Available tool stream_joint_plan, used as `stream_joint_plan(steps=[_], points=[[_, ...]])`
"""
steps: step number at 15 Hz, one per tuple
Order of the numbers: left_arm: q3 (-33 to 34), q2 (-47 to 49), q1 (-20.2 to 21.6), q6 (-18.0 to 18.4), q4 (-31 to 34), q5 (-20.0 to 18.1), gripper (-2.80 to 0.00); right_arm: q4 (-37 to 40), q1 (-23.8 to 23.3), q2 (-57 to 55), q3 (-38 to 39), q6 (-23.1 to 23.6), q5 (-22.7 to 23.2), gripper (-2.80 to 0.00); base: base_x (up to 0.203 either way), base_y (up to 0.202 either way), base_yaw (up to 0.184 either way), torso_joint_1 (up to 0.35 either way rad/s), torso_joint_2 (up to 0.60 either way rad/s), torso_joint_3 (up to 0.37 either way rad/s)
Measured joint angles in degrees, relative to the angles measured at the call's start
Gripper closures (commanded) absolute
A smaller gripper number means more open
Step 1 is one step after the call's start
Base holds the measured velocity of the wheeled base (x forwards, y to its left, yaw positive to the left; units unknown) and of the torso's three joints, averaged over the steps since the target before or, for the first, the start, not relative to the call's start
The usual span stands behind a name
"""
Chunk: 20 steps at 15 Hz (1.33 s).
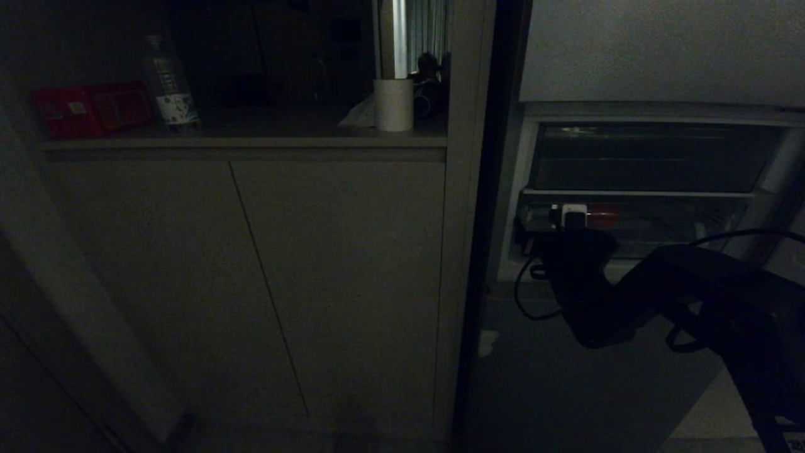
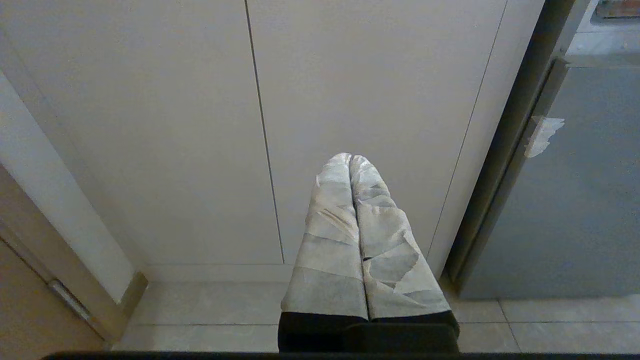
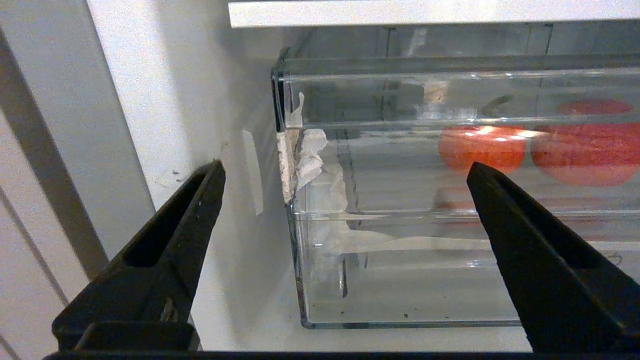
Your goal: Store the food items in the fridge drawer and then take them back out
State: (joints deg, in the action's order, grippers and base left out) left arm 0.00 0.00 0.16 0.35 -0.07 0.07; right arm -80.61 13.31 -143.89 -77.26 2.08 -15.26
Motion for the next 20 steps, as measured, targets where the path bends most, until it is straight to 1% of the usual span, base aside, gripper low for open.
stream_joint_plan(steps=[7, 11, 12, 17, 20], points=[[0.0, 0.0, 0.0, -0.01, 0.0, 0.0, 0.0, 6.02, 0.09, -0.88, -5.8, -0.07, -0.88, -2.8, 0.0, 0.0, 0.0, 0.0, 0.0, 0.0], [0.0, 0.0, 0.0, -0.01, 0.0, 0.0, 0.0, 6.82, 0.11, -1.49, -6.95, -0.11, -1.22, -2.8, 0.0, 0.0, 0.0, 0.0, 0.0, 0.0], [0.0, 0.0, 0.0, -0.02, 0.0, 0.0, 0.0, 6.82, 0.18, -1.64, -6.97, -0.11, -1.22, 0.0, 0.0, 0.0, 0.0, 0.0, 0.0, 0.0], [0.0, 0.0, -0.02, -0.02, 0.0, 0.0, 0.0, 7.35, 0.99, -2.15, -7.19, -0.05, -1.0, 0.0, 0.0, 0.0, 0.0, 0.0, 0.0, 0.0], [0.0, 0.0, 0.0, 0.0, 0.0, 0.0, 0.0, 9.18, 1.62, -2.34, -9.18, -0.15, -1.24, 0.0, 0.0, 0.0, 0.0, 0.0, 0.0, 0.0]])
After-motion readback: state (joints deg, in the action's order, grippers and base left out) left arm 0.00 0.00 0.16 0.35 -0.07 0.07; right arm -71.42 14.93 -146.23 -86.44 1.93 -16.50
